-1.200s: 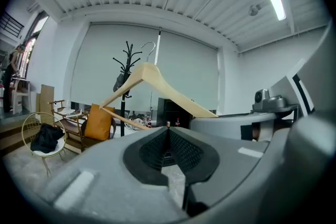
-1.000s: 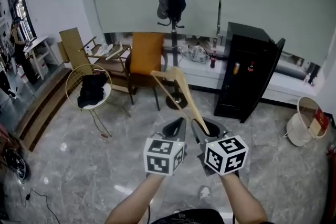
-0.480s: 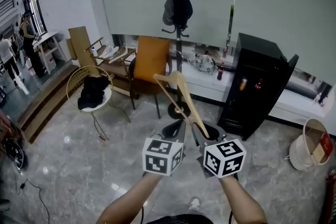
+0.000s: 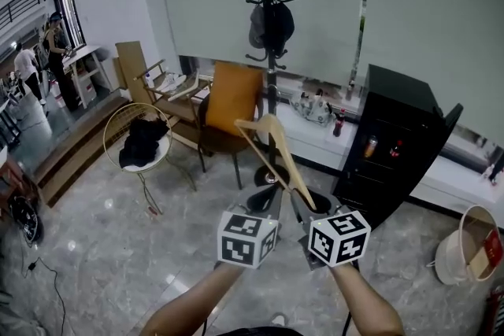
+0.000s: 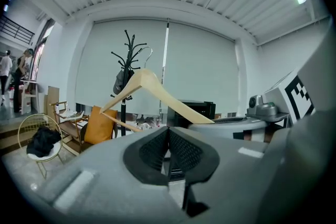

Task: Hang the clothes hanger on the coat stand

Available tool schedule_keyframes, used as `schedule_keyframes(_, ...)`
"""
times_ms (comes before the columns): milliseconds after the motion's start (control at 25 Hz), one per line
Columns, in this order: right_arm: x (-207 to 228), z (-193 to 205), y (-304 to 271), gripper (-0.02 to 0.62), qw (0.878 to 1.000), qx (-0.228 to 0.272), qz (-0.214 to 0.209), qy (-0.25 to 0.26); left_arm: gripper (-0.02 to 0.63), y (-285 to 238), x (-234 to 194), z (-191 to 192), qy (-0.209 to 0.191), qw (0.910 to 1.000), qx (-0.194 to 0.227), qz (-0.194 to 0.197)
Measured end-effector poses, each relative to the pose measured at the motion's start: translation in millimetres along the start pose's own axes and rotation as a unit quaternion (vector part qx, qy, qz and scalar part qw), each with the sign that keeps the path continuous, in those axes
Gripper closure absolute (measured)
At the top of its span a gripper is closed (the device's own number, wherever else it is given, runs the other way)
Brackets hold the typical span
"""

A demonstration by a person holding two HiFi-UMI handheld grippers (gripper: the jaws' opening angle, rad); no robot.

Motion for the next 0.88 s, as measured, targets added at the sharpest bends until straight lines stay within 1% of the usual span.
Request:
schedule_keyframes(240, 33.9, -3.7, -9.9, 0.545, 1.0, 0.001, -0.016, 0.013, 0.601, -36.3, 6.6, -10.5, -0.014, 0.9999, 0.004, -0.009)
schedule_keyframes(560, 66.3, -4.3, -21.0, 0.545, 1.0, 0.008, -0.015, 0.006, 0.601, -64.7, -0.8, -18.2, -0.014, 0.9995, 0.01, -0.025)
schedule_keyframes(880, 74.8, -5.4, -52.4, 0.545, 1.0, 0.007, -0.018, 0.005, 0.601, -90.4, -19.4, -21.3, -0.006, 0.9999, 0.009, -0.008)
Point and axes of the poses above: the fingertips, and each gripper's own axes: y backward along the fingers, x to its right, z out of its underside, the point moved 5 cm from there along y, backward along the fingers, and after that the axes turned 12 degrees about y, right-handed, at the moved point
